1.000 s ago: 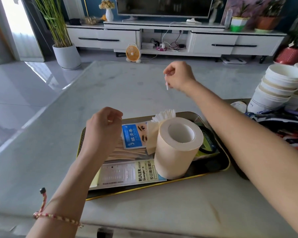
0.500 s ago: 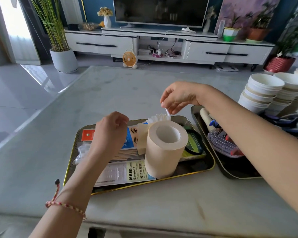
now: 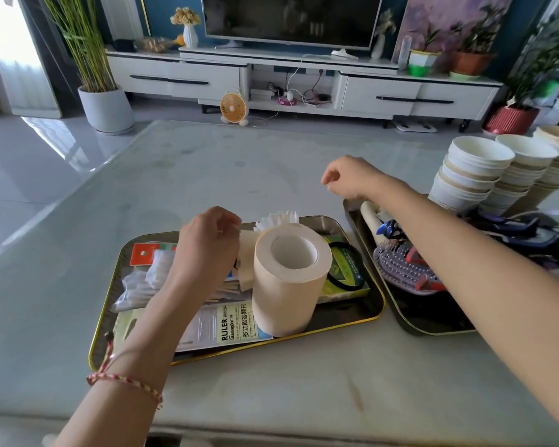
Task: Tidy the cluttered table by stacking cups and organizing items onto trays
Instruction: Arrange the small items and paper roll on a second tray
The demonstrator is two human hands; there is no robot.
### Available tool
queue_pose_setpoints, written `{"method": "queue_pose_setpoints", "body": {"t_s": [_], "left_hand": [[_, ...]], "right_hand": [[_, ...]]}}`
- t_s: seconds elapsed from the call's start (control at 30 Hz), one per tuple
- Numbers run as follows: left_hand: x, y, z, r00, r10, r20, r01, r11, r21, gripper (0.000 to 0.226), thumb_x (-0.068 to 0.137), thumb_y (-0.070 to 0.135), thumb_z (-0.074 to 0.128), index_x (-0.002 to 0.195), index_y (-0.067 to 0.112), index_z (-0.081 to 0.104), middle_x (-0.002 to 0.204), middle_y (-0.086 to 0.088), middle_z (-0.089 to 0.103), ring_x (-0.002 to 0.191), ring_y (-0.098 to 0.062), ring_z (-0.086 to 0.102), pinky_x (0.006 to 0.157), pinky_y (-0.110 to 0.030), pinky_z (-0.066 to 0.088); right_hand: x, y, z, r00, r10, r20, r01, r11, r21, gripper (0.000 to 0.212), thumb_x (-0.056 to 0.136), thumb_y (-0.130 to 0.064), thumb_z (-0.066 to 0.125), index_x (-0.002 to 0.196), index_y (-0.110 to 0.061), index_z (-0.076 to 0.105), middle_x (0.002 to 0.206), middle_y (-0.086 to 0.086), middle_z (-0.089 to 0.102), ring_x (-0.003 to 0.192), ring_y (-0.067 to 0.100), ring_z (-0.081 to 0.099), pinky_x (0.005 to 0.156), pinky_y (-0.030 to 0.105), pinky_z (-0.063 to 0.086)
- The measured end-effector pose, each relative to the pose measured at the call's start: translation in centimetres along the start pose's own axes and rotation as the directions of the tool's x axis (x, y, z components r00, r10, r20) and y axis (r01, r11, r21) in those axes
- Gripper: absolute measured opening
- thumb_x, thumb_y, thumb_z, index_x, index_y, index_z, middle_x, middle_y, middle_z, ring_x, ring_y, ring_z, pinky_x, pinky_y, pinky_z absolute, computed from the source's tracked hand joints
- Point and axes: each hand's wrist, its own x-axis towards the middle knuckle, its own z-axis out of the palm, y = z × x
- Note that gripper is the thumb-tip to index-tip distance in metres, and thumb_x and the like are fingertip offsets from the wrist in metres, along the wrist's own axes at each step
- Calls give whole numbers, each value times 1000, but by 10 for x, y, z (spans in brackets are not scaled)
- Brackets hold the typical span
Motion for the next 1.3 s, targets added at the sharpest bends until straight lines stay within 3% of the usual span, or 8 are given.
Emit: {"method": "queue_pose_setpoints", "body": {"t_s": [0.07,0.17,0.27,0.73,0.97,1.07,1.2,1.3], "left_hand": [[2,1,2,1000,13,-13,-13,1000,-5,31,84,-3,36,89,18,58,71,11,53,53,-2,47,39,-6,36],[4,2,5,1000,20,-24,-20,1000,-13,28,88,0,36,88,18,58,66,12,51,41,-4,49,37,-6,34],[7,2,7,999,22,-35,-23,1000,-14,28,89,1,36,89,19,58,66,12,51,46,-4,47,37,-6,33],[7,2,7,998,53,-22,-53,999,5,29,88,0,38,97,14,61,71,17,49,55,0,47,40,-1,34],[6,0,2,999,41,-19,-41,999,0,27,92,6,39,101,14,63,76,12,50,51,-1,48,42,-14,36],[6,-1,-1,998,52,-22,-52,999,13,27,93,5,39,104,12,63,84,7,53,60,0,48,47,-11,36],[7,-4,-6,999,40,-20,-39,999,19,25,93,7,41,104,13,63,95,1,58,64,-5,49,51,-16,36],[9,-6,-9,999,29,-28,-28,999,16,24,93,8,43,104,13,63,96,1,59,71,-11,53,54,-18,38]], "right_hand": [[6,16,10,997,74,-13,-75,987,-145,21,92,-11,47,95,0,64,100,15,64,96,34,58,84,35,48],[7,30,20,988,152,-1,-148,966,-210,39,94,-27,45,60,-8,42,65,9,43,73,30,46,61,29,35],[12,29,14,987,161,6,-157,967,-199,37,84,-24,52,54,-9,38,59,8,38,64,28,43,51,25,28],[0,26,6,955,294,39,-261,896,-360,20,75,-15,64,65,-7,48,66,7,46,53,19,44,49,22,32],[5,21,17,974,226,-23,-209,855,-475,7,88,-9,57,91,-8,51,89,8,48,80,26,47,67,28,36],[7,21,19,987,160,24,-127,856,-500,10,91,-14,56,88,-5,52,87,10,47,79,29,48,69,29,38],[11,22,16,996,80,32,-68,954,-292,38,92,-18,53,56,-11,41,60,9,40,64,28,40,60,26,35],[13,15,3,998,53,-22,-49,989,139,14,85,-6,55,74,-5,64,66,8,60,60,18,52,59,26,44]]}}
